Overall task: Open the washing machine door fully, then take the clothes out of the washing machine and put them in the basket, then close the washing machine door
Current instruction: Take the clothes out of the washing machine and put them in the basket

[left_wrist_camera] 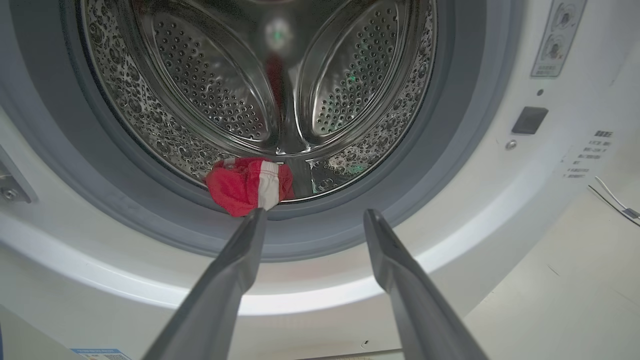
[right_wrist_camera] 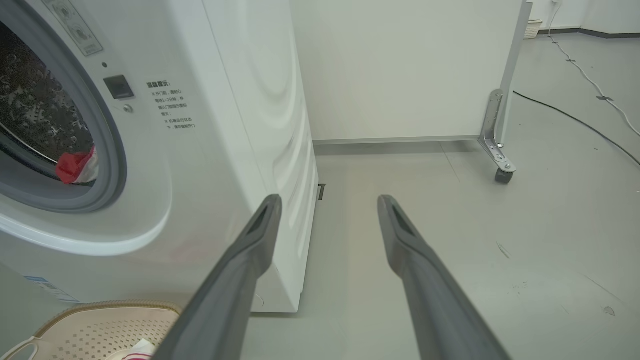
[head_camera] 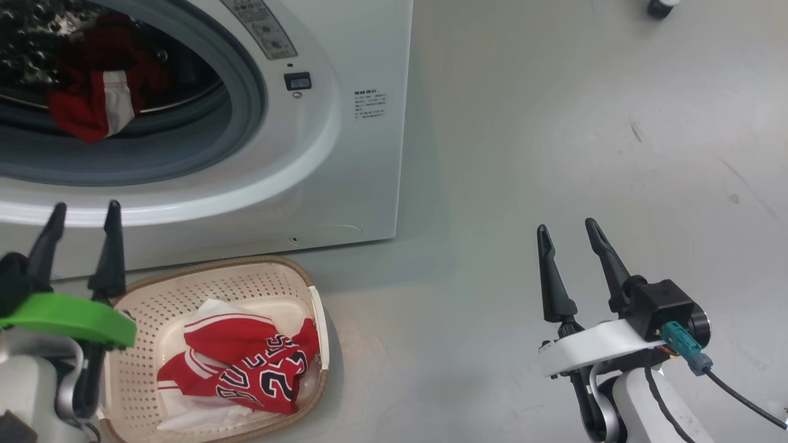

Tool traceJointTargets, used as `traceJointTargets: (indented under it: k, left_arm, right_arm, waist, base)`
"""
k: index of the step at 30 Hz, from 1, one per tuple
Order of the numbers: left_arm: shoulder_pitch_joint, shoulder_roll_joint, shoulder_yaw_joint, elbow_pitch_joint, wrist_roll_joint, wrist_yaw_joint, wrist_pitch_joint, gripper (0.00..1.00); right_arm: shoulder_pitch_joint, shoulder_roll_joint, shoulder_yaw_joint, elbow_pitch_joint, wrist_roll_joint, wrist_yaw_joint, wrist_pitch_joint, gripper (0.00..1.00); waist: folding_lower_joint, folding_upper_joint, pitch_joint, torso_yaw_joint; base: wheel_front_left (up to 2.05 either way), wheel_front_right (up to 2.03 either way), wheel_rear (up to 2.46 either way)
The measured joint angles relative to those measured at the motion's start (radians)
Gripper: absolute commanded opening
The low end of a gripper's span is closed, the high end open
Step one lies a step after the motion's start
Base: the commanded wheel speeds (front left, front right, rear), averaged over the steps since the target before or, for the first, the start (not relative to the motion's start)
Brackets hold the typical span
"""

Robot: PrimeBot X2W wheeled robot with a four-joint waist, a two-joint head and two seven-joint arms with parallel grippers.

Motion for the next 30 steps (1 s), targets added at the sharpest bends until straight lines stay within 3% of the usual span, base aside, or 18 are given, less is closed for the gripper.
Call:
traceJointTargets:
  k: [12,21,30]
  left_arm:
    - [-0.248,0.117,0.035,0.004,-0.007,-0.002,0.106,1.0]
    - [-0.383,0.166,0.049,0.072,-0.008,-0.006,0.201,1.0]
    - [-0.47,0.235,0.065,0.142,0.001,0.021,0.284,1.0]
  right_arm:
    - [-0.079,-0.001,0.09,-0.037,0.054,-0.02,0.0,1.0]
    - [-0.115,-0.002,0.141,-0.053,0.08,-0.022,0.0,1.0]
    - [-0.136,-0.001,0.177,-0.063,0.113,-0.023,0.0,1.0]
  waist:
    - [0.0001,0.0,0.158,-0.051]
    - [0.0001,0.0,0.247,-0.113]
    - [0.0001,0.0,0.301,-0.174]
  base:
    - [0.0,0.0,0.0]
    - [0.0,0.0,0.0]
    - [0.0,0.0,0.0]
